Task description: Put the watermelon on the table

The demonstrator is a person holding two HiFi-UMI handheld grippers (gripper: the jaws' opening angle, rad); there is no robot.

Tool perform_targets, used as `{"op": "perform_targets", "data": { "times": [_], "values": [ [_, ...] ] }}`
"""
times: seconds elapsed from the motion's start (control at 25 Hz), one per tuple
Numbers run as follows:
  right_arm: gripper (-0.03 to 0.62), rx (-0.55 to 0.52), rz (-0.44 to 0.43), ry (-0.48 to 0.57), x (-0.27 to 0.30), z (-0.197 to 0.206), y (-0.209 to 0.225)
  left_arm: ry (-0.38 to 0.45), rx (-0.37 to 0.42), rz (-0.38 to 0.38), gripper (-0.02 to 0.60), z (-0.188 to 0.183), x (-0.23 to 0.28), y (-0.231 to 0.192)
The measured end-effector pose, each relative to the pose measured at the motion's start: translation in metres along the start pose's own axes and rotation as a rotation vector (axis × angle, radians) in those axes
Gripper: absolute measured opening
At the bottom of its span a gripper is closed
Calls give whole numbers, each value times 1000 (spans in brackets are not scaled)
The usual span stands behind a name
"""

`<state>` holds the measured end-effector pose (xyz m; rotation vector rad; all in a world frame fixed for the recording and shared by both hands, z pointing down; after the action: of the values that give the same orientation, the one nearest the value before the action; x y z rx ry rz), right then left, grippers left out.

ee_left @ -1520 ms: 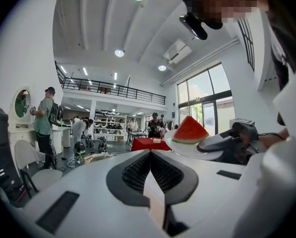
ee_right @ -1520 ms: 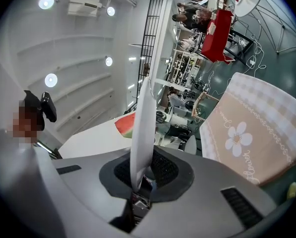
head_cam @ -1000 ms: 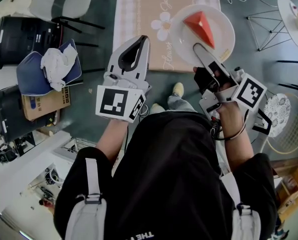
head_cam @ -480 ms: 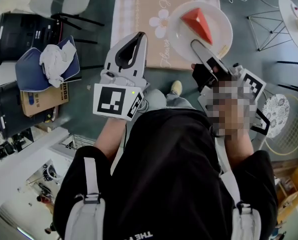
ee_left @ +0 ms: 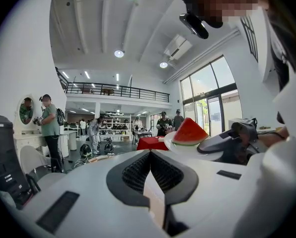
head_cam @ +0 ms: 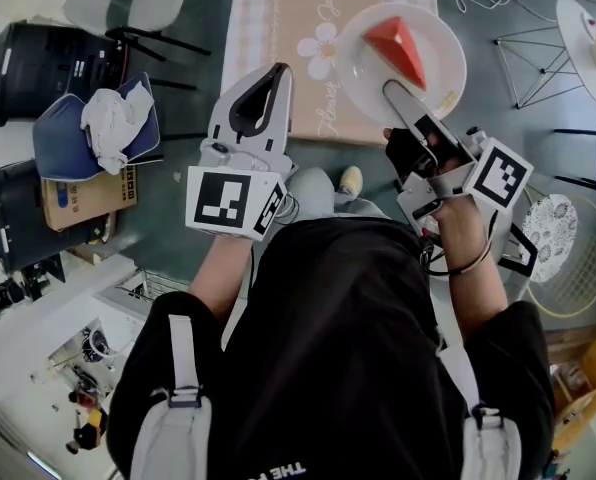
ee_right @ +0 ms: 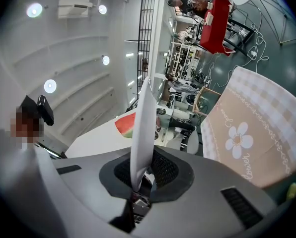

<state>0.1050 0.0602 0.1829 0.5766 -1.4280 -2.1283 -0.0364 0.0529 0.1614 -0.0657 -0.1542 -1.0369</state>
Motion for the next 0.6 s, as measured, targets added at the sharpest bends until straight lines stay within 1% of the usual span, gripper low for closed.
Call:
{"op": "perform_targets", "data": {
  "times": [0.2, 0.36, 0.6],
  "values": [
    [29, 1, -6, -1, -2, -5, -1, 0, 5, -12, 11, -3, -2, 3],
    [29, -9, -19, -2, 2, -1, -4, 0, 12, -16, 11, -4, -8, 1],
    [29, -3, -15, -1, 1, -1, -4, 2, 14, -10, 11, -6, -6, 2]
  ]
}}
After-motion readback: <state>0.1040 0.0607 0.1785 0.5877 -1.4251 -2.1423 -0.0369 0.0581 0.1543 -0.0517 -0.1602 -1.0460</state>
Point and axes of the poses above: the fingertips, and each gripper's own axes: x forward along the fingers, y to its right, z out of its underside, the point moved 1 cm from there along -x, backward along the fingers, and after that the axes turned 2 degrees about -y, right-handed, at the moved point
